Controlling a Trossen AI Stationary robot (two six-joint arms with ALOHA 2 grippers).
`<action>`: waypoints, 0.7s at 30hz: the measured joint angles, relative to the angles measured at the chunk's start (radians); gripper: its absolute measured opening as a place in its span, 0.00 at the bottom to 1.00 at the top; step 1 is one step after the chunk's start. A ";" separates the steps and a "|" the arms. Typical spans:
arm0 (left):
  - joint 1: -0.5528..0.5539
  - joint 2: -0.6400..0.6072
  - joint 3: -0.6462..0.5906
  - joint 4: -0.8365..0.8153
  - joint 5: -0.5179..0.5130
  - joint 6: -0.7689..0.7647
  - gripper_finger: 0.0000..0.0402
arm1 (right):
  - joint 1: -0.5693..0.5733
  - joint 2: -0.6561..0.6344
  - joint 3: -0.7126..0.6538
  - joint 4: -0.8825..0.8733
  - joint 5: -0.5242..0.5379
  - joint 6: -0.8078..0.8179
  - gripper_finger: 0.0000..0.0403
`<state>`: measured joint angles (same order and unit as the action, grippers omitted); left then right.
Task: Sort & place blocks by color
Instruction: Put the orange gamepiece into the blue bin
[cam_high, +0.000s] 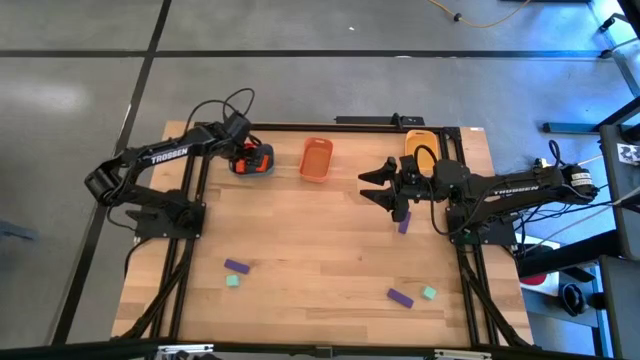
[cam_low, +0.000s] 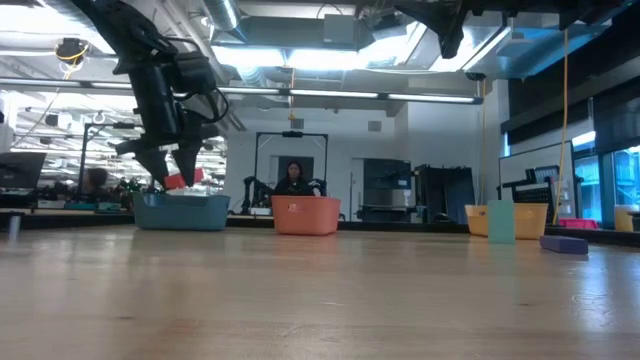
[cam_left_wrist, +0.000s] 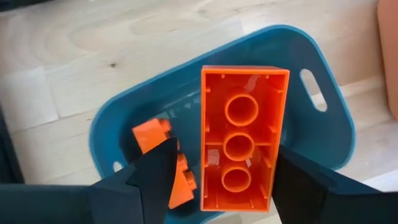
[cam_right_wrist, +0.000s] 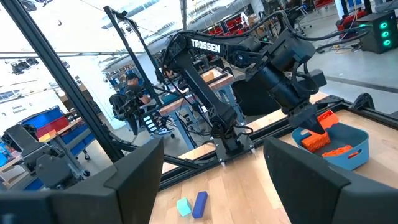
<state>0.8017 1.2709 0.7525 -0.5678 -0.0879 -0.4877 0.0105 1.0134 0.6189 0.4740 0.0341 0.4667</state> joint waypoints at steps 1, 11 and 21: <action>0.000 0.000 0.000 0.000 -0.006 0.001 0.56 | 0.000 0.000 0.000 0.000 0.000 0.000 0.69; 0.003 0.000 0.000 0.003 -0.055 0.027 0.80 | 0.000 0.000 0.000 0.000 0.000 -0.003 0.69; 0.000 -0.002 0.000 0.060 0.000 -0.082 0.92 | 0.000 0.000 0.000 0.000 0.000 -0.001 0.69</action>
<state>0.8022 1.2686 0.7525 -0.5083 -0.0876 -0.5693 0.0105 1.0134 0.6189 0.4740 0.0341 0.4655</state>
